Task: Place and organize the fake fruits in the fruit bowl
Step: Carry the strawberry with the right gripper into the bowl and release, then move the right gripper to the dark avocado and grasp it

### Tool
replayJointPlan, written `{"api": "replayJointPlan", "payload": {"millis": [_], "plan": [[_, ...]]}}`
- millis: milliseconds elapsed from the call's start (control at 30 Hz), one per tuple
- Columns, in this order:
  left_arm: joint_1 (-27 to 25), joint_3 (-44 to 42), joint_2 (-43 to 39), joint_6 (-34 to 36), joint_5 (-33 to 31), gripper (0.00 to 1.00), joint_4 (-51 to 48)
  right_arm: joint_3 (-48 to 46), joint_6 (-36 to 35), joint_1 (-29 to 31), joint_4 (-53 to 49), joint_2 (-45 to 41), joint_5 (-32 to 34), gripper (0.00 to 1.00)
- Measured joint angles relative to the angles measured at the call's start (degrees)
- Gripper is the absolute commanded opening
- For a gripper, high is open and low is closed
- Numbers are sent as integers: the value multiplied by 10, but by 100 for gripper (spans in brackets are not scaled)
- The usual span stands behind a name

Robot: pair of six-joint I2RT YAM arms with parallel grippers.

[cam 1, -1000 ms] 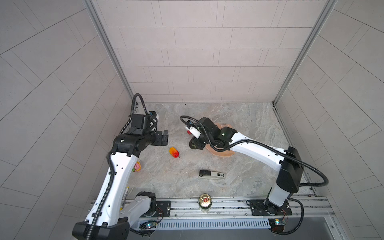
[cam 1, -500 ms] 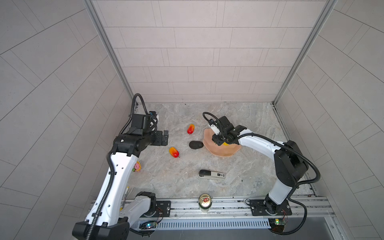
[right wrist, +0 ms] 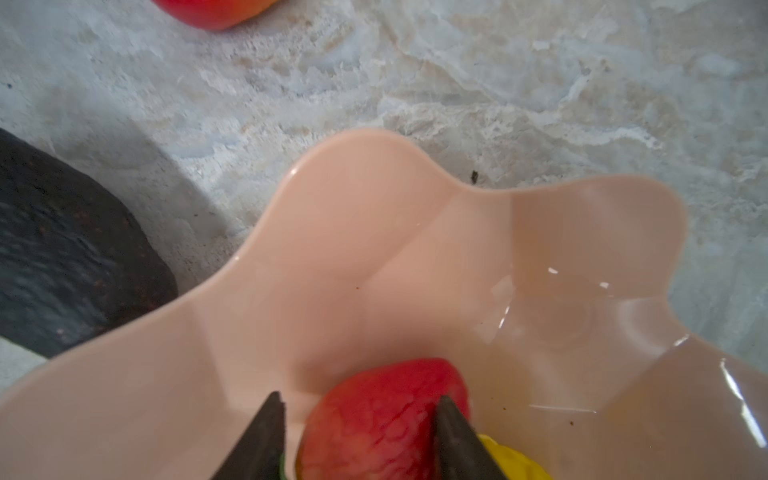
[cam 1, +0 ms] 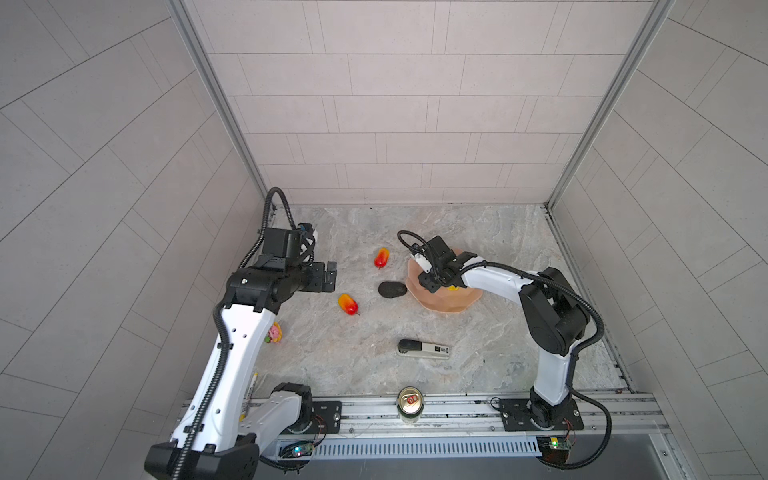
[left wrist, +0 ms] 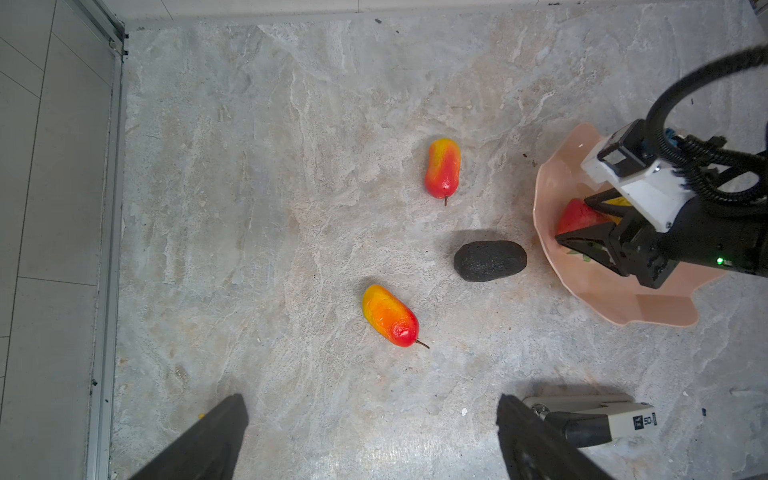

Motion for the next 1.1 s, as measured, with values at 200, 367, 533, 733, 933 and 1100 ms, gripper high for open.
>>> {"api": "replayJointPlan", "payload": {"millis": [200,367,533,733,933,1100], "plan": [[0,0,0,0,0,100,0,3,-9,2,-12,-20,8,80],[0,0,1,0,0,100,0,22,-19,23,-33,-60,8,86],[0,0,1,0,0,100,0,64,-38,71,-35,-79,-28,87],[0,0,1,0,0,100,0,127,-52,113,-39,-8,-53,88],[0,0,0,0,0,100,0,175,-64,119,-72,89,-61,84],[0,0,0,1,0,100,0,216,-74,119,-102,135,-61,78]]}}
